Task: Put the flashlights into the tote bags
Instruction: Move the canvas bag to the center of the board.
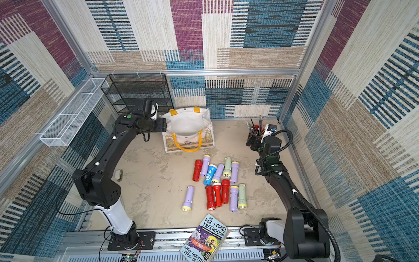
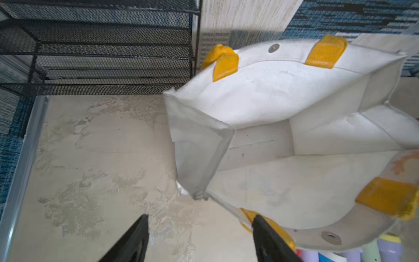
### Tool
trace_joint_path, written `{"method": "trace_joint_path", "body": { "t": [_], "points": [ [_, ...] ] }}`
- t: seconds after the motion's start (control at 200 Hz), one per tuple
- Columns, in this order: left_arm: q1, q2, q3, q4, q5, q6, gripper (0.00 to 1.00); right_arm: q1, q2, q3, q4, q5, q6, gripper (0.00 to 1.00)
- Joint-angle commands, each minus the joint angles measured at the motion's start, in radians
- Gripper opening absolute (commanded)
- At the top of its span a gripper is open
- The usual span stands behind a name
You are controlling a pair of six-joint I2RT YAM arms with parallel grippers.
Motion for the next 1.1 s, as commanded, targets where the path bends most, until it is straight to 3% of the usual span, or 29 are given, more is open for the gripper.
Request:
{"method": "trace_joint_path", "body": {
  "t": [0.0,0.26,0.526,0.671,0.836,0.911,1.092],
  "points": [
    [-0.02,0.061,0.088,-0.088,0.031,0.011,0.73,0.007,-0.001,0.022,-0.04,-0.039,0.018,0.96],
    [-0.045,0.233,0.291,-0.176,-0.046,0.022,0.69,0.029,-0.022,0.019,-0.058,-0.103,0.04,0.94],
    [-0.047,0.298,0.361,-0.203,-0.091,0.07,0.54,0.072,-0.008,0.044,-0.073,-0.153,0.034,0.9],
    [-0.045,0.324,0.376,-0.215,-0.112,0.086,0.17,0.118,0.004,0.068,-0.071,-0.151,0.025,0.88],
    [-0.045,0.301,0.349,-0.228,-0.202,0.029,0.0,0.219,0.048,0.125,-0.062,-0.142,-0.01,0.88],
    [-0.045,0.275,0.324,-0.229,-0.233,-0.005,0.0,0.265,0.076,0.164,-0.057,-0.134,-0.024,0.87],
    [-0.038,0.193,0.228,-0.229,-0.291,-0.131,0.0,0.366,0.16,0.279,0.015,-0.242,0.031,0.86]
  ]
}}
